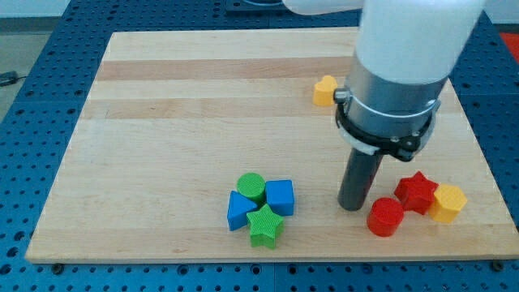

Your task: Push the red circle below the red star

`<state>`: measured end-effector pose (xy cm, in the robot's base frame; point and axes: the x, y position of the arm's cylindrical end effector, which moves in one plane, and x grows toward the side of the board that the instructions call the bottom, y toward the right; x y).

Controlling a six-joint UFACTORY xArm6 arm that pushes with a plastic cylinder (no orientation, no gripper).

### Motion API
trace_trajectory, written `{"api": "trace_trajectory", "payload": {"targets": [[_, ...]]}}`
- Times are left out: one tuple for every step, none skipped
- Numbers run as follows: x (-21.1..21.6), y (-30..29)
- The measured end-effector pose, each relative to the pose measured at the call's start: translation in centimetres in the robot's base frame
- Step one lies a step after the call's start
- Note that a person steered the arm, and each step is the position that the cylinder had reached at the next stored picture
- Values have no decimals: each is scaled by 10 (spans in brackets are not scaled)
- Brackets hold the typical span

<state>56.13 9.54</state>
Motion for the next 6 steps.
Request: {"api": "trace_trajectory", "payload": {"targets": [[21,-8],[37,-6],[37,8],[37,23],[37,39],[37,47]]}}
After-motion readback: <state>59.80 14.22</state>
